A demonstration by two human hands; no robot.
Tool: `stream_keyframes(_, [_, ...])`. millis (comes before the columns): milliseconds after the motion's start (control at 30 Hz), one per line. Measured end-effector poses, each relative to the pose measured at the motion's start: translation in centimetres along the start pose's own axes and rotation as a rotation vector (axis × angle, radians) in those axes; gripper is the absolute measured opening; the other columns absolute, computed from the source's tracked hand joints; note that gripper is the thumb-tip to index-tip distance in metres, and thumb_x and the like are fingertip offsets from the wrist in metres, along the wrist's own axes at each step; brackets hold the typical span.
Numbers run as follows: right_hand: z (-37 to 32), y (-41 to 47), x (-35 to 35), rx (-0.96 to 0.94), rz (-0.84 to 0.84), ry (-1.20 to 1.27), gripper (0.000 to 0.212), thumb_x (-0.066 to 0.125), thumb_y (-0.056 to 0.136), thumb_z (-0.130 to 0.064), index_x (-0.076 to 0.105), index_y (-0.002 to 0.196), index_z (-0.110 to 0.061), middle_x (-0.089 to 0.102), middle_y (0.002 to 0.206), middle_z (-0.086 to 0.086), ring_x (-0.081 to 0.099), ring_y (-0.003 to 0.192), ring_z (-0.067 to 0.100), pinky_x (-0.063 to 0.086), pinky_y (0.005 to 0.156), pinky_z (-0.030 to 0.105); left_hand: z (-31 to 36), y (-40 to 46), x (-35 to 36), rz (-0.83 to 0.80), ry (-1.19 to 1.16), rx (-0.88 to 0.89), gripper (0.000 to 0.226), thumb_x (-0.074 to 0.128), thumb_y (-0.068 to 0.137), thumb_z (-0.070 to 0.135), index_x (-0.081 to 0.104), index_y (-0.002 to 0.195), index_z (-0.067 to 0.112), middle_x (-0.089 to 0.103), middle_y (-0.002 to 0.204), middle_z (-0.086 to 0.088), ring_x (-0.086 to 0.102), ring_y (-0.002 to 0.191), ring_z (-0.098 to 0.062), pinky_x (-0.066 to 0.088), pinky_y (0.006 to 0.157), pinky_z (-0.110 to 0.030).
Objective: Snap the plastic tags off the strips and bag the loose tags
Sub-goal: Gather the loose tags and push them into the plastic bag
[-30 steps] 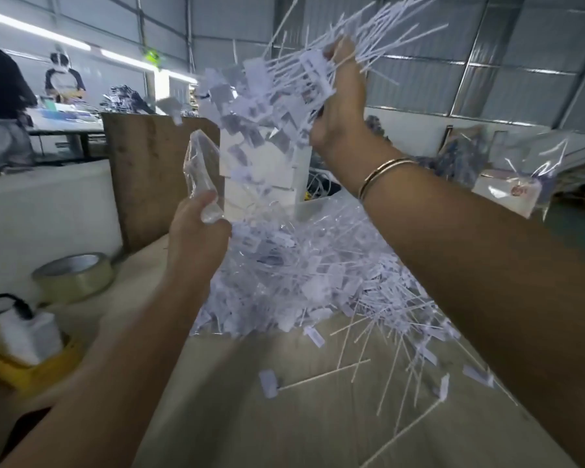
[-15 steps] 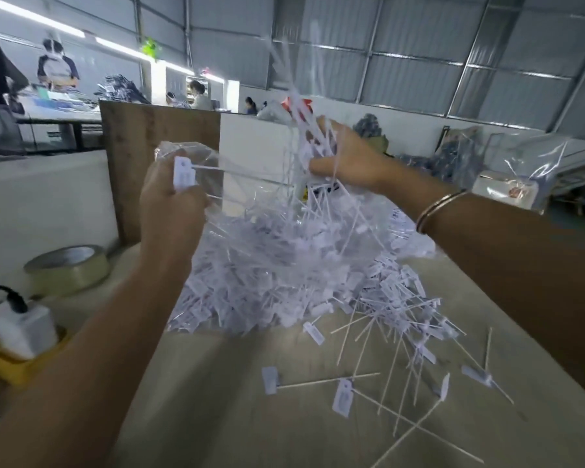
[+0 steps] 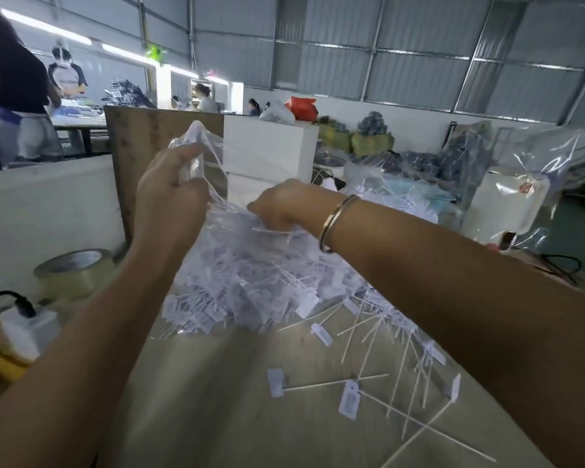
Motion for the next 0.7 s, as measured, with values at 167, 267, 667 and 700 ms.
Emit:
stream_keyframes(167, [-1.3, 0.8, 5.0, 0.011, -0.038, 0.036, 0.035, 0.040, 0.096, -0.027, 0.055, 0.118, -0.005, 0.056, 0.121, 0.016, 0.053, 0.113, 0.030, 0.037, 0.078, 0.031, 0.2, 0.2, -1.6, 0.141, -0.069, 0.000, 0.061, 0.038, 0.062, 0.013, 0.062, 0.112, 0.037, 0.056, 0.119, -0.027, 0.059, 0.078, -0.037, 0.051, 0.059, -0.047])
stream_keyframes(267, [-0.2, 0.1, 4.0, 0.088, -0.144, 0.252, 0.046, 0.034, 0.097, -0.017, 0.028, 0.142, -0.009, 0.039, 0.141, 0.018, 0.045, 0.123, 0.034, 0.040, 0.095, 0.040, -0.2, 0.0, -1.2, 0.091, 0.022, 0.018, 0.062, 0.040, 0.066, 0.018, 0.055, 0.124, 0.033, 0.055, 0.120, -0.027, 0.053, 0.108, -0.048, 0.045, 0.083, -0.064])
stream_keyframes(667, [13.8, -7.5, 2.7, 0.285, -0.094, 0.160, 0.054, 0.038, 0.093, -0.009, 0.031, 0.143, -0.026, 0.016, 0.155, 0.003, 0.018, 0.140, 0.031, 0.018, 0.111, 0.057, 2.0, -0.8, -0.5, 0.134, 0.262, 0.230, 0.050, 0.041, 0.078, -0.002, 0.050, 0.126, 0.008, 0.034, 0.133, -0.020, 0.053, 0.094, -0.032, 0.044, 0.089, -0.027])
stream_keyframes(700, [14.3, -7.7, 3.0, 0.311, -0.053, 0.162, 0.059, 0.039, 0.092, -0.008, 0.027, 0.145, -0.029, 0.014, 0.156, 0.003, 0.019, 0.140, 0.033, 0.021, 0.109, 0.059, 2.4, -1.3, -0.4, 0.136, 0.291, 0.242, 0.051, 0.042, 0.076, 0.001, 0.050, 0.126, 0.008, 0.033, 0.133, -0.022, 0.051, 0.098, -0.036, 0.043, 0.092, -0.031])
Point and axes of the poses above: each hand's wrist, its own y-axis towards the middle knuckle, its own x-axis out of the palm, z = x × y, the point moved 7 cm from there along y, towards the middle knuckle
